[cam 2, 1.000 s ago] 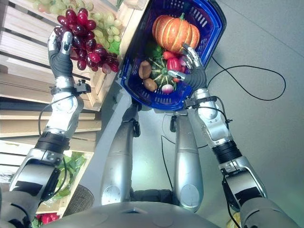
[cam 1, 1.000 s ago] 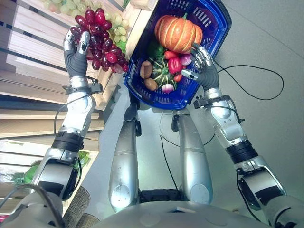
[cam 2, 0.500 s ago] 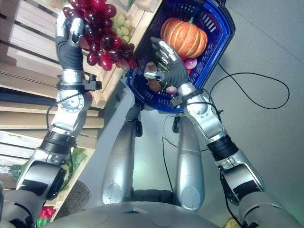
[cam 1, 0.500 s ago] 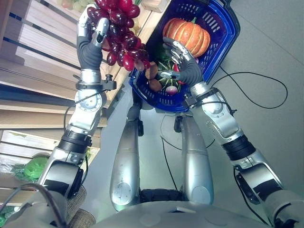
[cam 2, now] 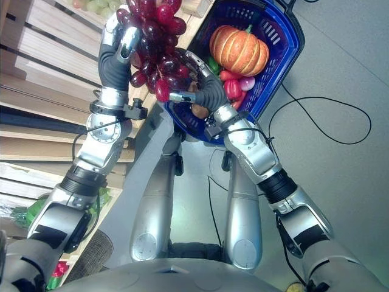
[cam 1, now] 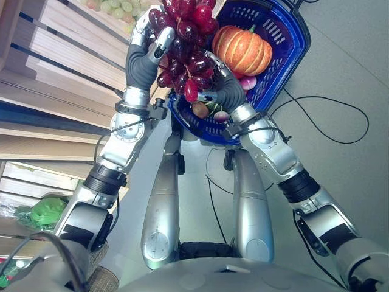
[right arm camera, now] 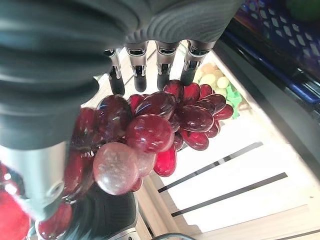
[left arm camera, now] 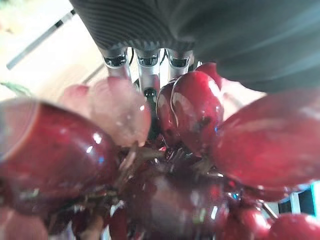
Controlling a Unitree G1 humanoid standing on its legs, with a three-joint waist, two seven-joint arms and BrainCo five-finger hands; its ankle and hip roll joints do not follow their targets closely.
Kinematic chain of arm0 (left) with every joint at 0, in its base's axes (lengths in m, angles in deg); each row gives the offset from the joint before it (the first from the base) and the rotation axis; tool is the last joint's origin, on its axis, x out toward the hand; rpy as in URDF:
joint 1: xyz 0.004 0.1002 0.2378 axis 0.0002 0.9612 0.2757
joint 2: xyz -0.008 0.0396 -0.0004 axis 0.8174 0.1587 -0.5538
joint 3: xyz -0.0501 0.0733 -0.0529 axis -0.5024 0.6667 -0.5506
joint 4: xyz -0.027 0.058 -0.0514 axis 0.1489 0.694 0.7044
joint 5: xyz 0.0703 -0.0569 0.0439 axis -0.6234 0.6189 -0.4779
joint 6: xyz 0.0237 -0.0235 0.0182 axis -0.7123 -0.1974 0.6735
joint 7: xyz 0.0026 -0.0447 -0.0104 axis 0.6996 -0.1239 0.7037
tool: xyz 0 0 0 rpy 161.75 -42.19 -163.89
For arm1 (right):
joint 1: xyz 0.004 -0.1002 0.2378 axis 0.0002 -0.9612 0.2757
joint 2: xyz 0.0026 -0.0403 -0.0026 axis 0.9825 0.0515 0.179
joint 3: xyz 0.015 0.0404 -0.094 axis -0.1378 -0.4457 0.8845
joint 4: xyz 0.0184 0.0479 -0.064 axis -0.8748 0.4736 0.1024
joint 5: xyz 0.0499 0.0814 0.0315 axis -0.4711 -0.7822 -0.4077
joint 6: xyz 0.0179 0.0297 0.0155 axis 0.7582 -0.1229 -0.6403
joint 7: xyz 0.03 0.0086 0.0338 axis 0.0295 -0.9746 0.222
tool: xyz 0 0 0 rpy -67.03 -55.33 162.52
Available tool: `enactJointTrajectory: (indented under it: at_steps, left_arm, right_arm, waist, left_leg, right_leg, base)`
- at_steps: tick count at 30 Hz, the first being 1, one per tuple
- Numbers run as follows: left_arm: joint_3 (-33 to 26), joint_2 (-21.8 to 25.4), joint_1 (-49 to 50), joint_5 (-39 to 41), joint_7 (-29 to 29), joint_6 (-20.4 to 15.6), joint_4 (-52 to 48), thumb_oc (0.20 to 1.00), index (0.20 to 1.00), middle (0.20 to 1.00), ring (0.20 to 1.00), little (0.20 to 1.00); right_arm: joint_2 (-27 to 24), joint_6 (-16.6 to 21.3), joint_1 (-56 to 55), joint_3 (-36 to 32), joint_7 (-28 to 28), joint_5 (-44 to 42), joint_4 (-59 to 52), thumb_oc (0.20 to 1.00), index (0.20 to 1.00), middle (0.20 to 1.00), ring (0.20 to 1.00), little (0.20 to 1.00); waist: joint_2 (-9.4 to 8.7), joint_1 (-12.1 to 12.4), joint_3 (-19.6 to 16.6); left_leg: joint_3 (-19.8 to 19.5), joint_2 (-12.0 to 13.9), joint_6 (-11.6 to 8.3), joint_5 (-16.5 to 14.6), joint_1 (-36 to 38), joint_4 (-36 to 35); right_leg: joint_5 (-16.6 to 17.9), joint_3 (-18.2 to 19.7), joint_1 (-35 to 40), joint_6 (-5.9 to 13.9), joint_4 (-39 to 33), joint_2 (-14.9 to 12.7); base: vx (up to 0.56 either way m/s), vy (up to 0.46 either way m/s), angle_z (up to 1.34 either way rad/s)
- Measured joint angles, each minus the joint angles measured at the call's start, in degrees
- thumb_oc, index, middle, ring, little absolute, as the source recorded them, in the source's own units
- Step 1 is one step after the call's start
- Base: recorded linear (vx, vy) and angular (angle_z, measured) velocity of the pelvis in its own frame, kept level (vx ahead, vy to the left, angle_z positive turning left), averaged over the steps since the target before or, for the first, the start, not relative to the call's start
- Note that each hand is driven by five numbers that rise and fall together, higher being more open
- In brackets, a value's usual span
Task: Pick up fruits and vegetables into the basket
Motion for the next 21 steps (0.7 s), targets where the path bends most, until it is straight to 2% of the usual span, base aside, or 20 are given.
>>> enactJointTrajectory:
  at_steps: [15, 17, 18, 21]
  left_arm:
    - [1.14, -1.79, 0.12, 6.29, 4.73, 0.52, -0.15, 0.2, 0.2, 0.2, 0.2, 0.2]
    - [1.19, -1.88, 0.1, 6.31, 5.14, 0.52, -0.18, 0.2, 0.2, 0.2, 0.2, 0.2]
    - [1.18, -1.92, 0.02, 6.56, 5.2, 0.55, -0.19, 0.2, 0.2, 0.2, 0.2, 0.2]
    - [1.18, -1.88, 0.0, 8.25, 5.41, 0.9, -0.37, 0.2, 0.2, 0.2, 0.2, 0.2]
  right_arm:
    - [1.24, -0.81, 0.0, 1.53, -1.4, -2.1, -0.28, 1.0, 1.0, 1.0, 1.0, 1.0]
    - [1.56, -0.84, 0.01, 1.77, -1.37, -2.1, -0.3, 0.288, 0.288, 0.288, 0.288, 0.288]
    - [1.57, -0.84, -0.02, 1.94, -1.36, -2.11, -0.37, 0.2, 0.2, 0.2, 0.2, 0.2]
    - [1.54, -1.01, -0.11, 1.99, -1.39, -2.17, -0.46, 0.2, 0.2, 0.2, 0.2, 0.2]
  waist:
    - [0.0, -0.01, 0.0]
    - [0.0, -0.04, 0.0]
    - [0.0, -0.05, 0.0]
    - [0.0, -0.06, 0.0]
  left_leg:
    - [-0.21, -0.66, 0.34, 0.38, 0.36, -0.85]
    - [-0.26, -0.65, 0.38, 0.4, 0.4, -0.9]
    - [-0.28, -0.65, 0.64, 0.59, 0.4, -0.91]
    - [-0.33, -0.63, 0.71, 0.64, 0.4, -0.93]
  right_leg:
    - [-0.24, -0.22, 0.2, 0.36, 0.05, -0.72]
    - [-0.25, -0.3, 0.33, 0.37, -0.1, -0.69]
    - [-0.25, -0.34, 0.34, 0.37, -0.1, -0.7]
    - [-0.25, -0.44, 0.37, 0.37, -0.1, -0.7]
  base:
    - [0.0, -0.001, 0.01]
    - [0.0, 0.0, 0.0]
    - [0.0, 0.0, 0.0]
    - [0.0, 0.0, 0.0]
